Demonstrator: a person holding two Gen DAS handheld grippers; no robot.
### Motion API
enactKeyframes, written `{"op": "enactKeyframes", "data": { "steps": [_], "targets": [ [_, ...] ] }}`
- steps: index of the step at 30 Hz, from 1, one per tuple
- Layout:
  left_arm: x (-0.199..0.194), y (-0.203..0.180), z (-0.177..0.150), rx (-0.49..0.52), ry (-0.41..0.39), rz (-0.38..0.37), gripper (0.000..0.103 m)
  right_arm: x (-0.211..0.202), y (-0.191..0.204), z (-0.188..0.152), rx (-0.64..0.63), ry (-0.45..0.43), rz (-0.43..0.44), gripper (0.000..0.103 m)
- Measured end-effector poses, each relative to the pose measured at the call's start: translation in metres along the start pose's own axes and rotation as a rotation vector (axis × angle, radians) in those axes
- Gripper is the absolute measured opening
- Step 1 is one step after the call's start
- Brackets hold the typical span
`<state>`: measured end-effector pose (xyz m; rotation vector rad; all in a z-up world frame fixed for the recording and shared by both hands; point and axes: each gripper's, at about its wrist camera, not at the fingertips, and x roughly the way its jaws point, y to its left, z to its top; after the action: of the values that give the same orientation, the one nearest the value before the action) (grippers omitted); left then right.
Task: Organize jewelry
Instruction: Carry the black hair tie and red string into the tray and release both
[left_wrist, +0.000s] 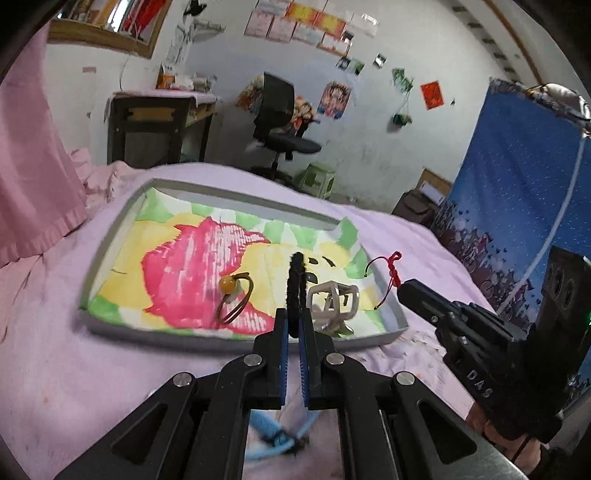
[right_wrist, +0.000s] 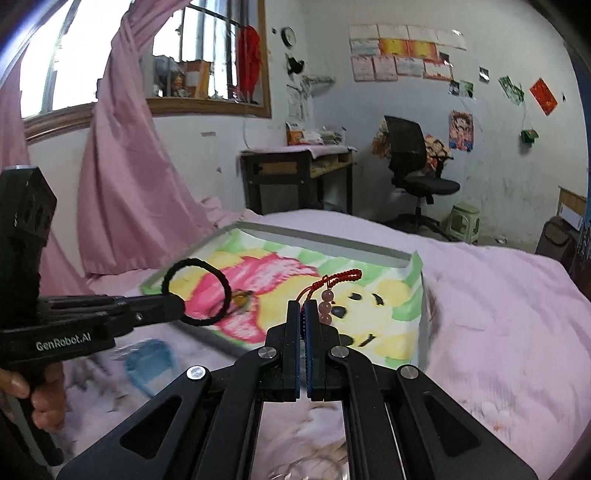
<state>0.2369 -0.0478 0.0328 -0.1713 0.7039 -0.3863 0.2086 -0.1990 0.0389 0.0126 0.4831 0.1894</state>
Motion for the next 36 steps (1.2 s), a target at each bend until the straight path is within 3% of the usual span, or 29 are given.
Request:
{"op": "enactKeyframes", "data": {
  "steps": [8, 16, 24, 27, 31, 36],
  "targets": [
    [0.048, -0.003, 0.007, 0.013, 0.132, 0.08, 0.006, 0.052, -0.031, -0.011, 0.08, 0.145, -0.013, 0.003],
    [0.072, -0.001, 0.004, -0.007, 0.222, 0.095, 0.006, 0.079, -0.039, -0.029, 0.129, 0.247, 0.009, 0.003],
    [0.07, -0.002, 0.003, -0.003, 0.219, 0.106, 0.007, 0.082, -0.038, -0.032, 0.13, 0.279, 0.013, 0.003],
    [0.066, -0.002, 0.003, -0.002, 0.205, 0.097, 0.014, 0.078, -0.038, -0.032, 0.119, 0.277, 0.003, 0.004],
    [0.053, -0.003, 0.001, -0.004, 0.168, 0.081, 0.039, 0.068, -0.037, -0.029, 0.108, 0.253, -0.012, 0.004],
    [0.031, -0.004, -0.003, -0.002, 0.09, 0.088, 0.047, 0.047, -0.038, -0.025, 0.112, 0.195, -0.03, 0.004]
  ]
}}
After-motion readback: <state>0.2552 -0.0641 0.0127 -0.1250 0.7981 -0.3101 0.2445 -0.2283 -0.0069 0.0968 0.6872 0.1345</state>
